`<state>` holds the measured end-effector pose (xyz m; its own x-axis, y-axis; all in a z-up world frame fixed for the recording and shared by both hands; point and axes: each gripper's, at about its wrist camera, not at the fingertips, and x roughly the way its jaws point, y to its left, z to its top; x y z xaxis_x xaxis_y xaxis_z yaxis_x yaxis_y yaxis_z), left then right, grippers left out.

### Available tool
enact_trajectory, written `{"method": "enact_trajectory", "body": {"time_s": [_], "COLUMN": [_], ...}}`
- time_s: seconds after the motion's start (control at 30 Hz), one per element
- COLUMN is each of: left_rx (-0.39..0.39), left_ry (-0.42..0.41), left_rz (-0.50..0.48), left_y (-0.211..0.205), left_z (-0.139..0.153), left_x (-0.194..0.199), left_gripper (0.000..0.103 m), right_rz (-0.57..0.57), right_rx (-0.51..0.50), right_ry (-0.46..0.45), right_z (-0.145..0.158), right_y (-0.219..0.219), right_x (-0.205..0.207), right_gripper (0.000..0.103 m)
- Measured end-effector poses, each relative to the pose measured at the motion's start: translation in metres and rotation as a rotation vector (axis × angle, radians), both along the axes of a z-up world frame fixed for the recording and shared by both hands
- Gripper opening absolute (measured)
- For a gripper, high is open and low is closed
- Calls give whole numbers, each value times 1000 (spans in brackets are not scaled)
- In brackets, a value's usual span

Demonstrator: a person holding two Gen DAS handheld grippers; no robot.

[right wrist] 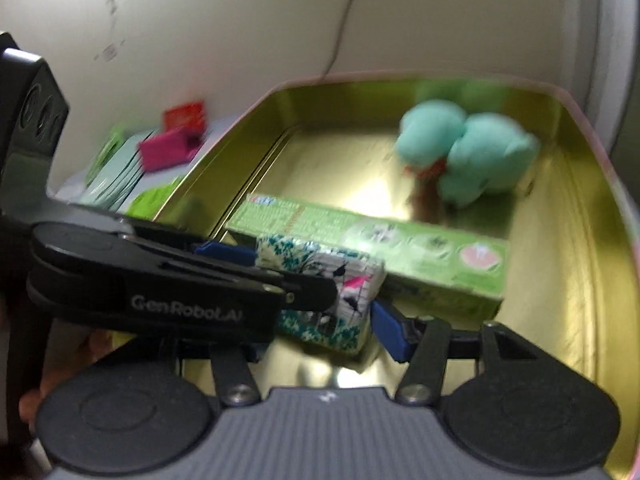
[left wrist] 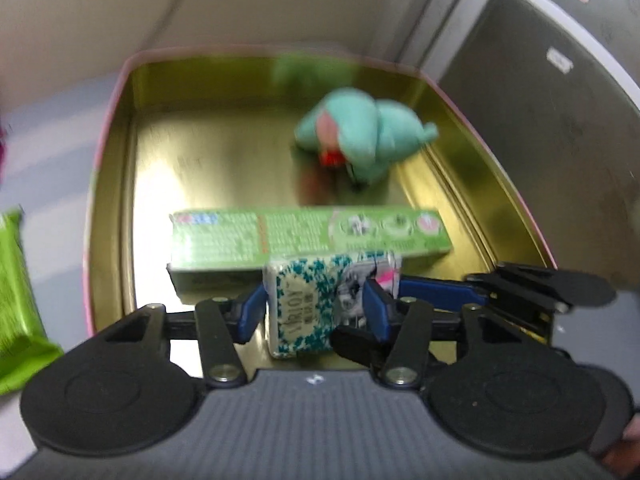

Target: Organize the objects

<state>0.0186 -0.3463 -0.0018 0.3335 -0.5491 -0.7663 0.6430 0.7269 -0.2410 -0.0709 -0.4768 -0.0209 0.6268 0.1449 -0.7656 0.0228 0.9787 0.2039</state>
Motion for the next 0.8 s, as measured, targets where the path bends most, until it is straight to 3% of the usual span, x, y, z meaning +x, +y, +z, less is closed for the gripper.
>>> {"method": "enact_trajectory", "body": {"time_s": [0.1,0.2,0.37,0.57,0.8], "left_rx": [9,16,3,22,39], "left_ry": [-145,-294,-456,-498,-545], "left_rz": [-7,-16,-5,16,55], "left_y": [2,17,49,85,119], "left_z": [13,28,43,46,44], "left_x": [-17,-41,-70,-88,-98], "left_gripper": [56,56,62,63,63], "right_rz": [-27,-43,-130,-258,-282], "right_rx": [-93,-75,-9,49,44], "right_ry": [-106,-165,-311,-458,-507], "right_z": [6,13,25,31,43], "right_y": [10,16,15,29,48], "right_x": [-11,-34,-83,-129,-141], "right_gripper": [56,56,57,60,66]}}
